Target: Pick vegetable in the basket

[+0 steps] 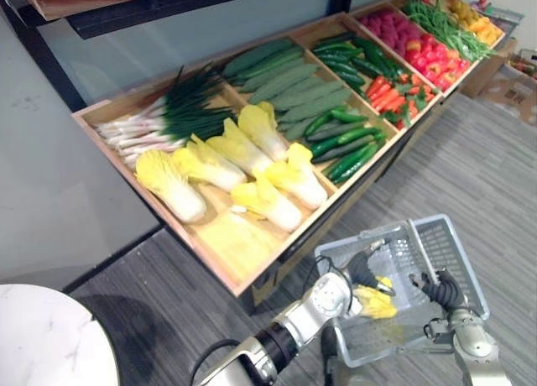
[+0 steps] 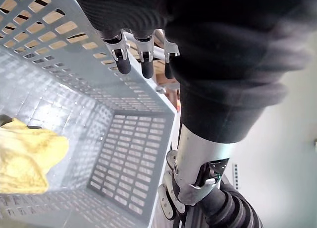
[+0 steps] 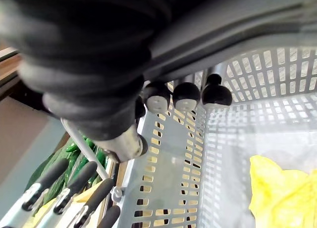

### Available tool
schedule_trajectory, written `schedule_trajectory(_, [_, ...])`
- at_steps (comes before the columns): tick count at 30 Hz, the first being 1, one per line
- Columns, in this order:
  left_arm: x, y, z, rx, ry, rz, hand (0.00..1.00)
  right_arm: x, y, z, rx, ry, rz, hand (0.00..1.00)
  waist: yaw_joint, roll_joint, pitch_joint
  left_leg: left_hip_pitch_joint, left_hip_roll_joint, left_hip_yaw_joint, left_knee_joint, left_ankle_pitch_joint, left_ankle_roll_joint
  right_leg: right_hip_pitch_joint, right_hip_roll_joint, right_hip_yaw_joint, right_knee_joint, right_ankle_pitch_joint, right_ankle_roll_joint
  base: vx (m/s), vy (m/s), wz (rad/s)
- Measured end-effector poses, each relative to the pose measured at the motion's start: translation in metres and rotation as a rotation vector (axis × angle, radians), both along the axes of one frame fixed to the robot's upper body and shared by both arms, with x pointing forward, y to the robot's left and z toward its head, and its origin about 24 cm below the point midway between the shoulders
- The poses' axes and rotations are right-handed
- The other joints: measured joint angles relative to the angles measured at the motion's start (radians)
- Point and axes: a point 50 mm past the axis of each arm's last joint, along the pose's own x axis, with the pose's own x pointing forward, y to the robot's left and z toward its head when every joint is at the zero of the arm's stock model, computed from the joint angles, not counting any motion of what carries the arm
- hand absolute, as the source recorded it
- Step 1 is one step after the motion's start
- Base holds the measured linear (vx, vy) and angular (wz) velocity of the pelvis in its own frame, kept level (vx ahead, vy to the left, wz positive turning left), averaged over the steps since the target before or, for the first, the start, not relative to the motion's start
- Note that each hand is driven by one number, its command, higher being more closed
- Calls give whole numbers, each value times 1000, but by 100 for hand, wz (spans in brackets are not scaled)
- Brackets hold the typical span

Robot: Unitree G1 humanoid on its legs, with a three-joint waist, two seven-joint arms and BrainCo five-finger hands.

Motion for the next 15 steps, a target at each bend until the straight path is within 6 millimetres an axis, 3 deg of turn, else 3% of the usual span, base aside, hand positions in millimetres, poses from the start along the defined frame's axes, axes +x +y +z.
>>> schedule_trajectory(4, [0, -3, 9, -32, -19, -14, 0, -1, -1, -10, 19, 37, -22, 100, 5, 0, 0, -1, 0, -6, 0, 0, 0, 4, -3, -6, 0, 0, 0, 0, 0, 3])
schedule_trajectory(9, [2, 0, 67, -284, -129, -35, 0, -10, -7, -27, 35, 107, -75, 100, 16, 6, -2, -4, 0, -35, 2, 0, 1, 22, -10, -31, 0, -1, 1, -1, -12, 15])
schedule_trajectory(11, [4, 18, 85, -380, -173, -10, 0, -14, -13, -33, 15, 136, -111, 100, 18, 8, -3, -9, 0, -46, 4, 0, 2, 23, -13, -39, 0, -1, 1, -15, -25, 15])
schedule_trajectory(15, [12, 84, 111, -527, -280, 175, 0, -32, -29, -57, -11, 261, -195, 100, 40, 26, -7, -23, 8, -77, 16, 0, 2, 36, -14, -69, 0, -1, 1, -11, -36, 18])
